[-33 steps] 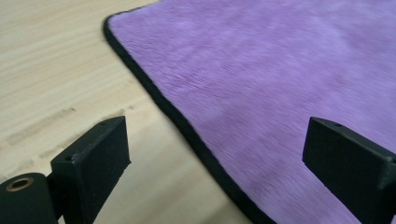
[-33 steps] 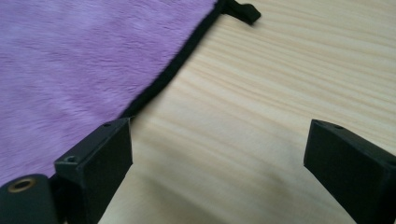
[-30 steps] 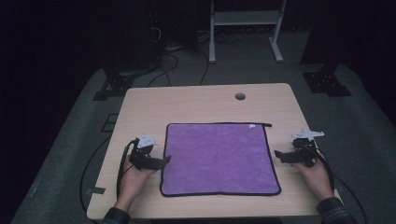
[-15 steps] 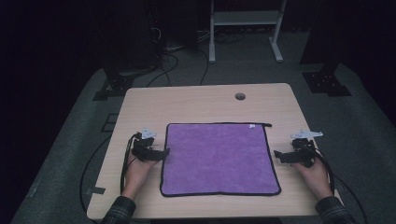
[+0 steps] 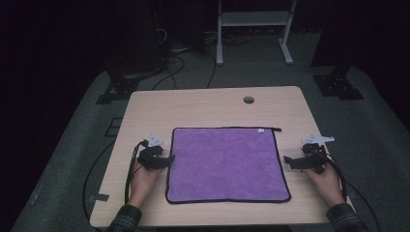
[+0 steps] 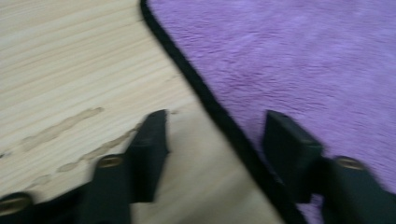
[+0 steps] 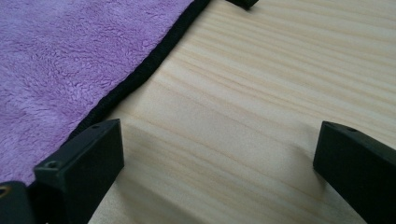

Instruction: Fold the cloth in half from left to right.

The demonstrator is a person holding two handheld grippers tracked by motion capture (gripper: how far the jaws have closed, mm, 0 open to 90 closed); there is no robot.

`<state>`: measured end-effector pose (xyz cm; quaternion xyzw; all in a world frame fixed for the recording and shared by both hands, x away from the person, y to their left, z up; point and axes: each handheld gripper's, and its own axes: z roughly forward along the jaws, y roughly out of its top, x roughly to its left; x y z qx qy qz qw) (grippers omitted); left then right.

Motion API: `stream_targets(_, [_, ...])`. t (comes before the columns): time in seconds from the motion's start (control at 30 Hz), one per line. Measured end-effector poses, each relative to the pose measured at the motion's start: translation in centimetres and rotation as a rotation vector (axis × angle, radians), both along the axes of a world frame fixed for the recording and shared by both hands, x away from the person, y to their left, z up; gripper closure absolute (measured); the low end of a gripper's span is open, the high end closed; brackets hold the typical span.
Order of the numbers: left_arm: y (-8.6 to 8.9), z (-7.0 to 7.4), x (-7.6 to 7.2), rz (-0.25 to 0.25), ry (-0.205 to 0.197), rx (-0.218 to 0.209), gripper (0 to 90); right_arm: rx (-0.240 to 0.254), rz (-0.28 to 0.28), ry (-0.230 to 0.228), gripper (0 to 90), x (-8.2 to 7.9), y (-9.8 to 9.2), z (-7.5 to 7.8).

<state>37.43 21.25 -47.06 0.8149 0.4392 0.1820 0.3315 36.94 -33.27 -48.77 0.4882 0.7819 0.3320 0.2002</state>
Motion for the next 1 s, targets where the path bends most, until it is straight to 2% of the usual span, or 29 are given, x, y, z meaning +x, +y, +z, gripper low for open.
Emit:
stream_targets(0.17, [-0.4, 0.1, -0.3, -0.021, 0.008, -0.012, 62.6, 0.0, 0.001, 0.0, 0.9, 0.0, 0.0, 0.0])
stream_targets(0.3, [-0.5, 0.1, -0.3, -0.041, 0.032, -0.044, 78.0, 0.0, 0.002, 0.0, 0.9, 0.0, 0.0, 0.0])
stream_targets(0.37, [-0.4, 0.1, -0.3, -0.041, 0.039, -0.062, 82.8, 0.001, 0.002, 0.002, 0.9, -0.1, 0.0, 0.0])
stream_targets(0.5, [-0.5, 0.0, -0.3, -0.041, 0.035, -0.067, 85.8, 0.002, 0.002, 0.002, 0.9, -0.1, 0.0, 0.0])
stream_targets(0.63, [0.0, 0.0, -0.2, -0.039, 0.049, -0.104, 86.2, 0.002, 0.003, 0.002, 0.9, -0.1, 0.0, 0.0])
stream_targets(0.83, [1.1, 0.6, 0.0, -0.028, 0.052, -0.132, 86.2, 0.002, 0.003, 0.002, 0.9, -0.1, 0.0, 0.0])
stream_targets(1.0, [2.3, 1.0, 0.0, 0.0, 0.043, -0.126, 86.2, 0.001, 0.005, 0.002, 0.9, -0.1, 0.0, 0.0])
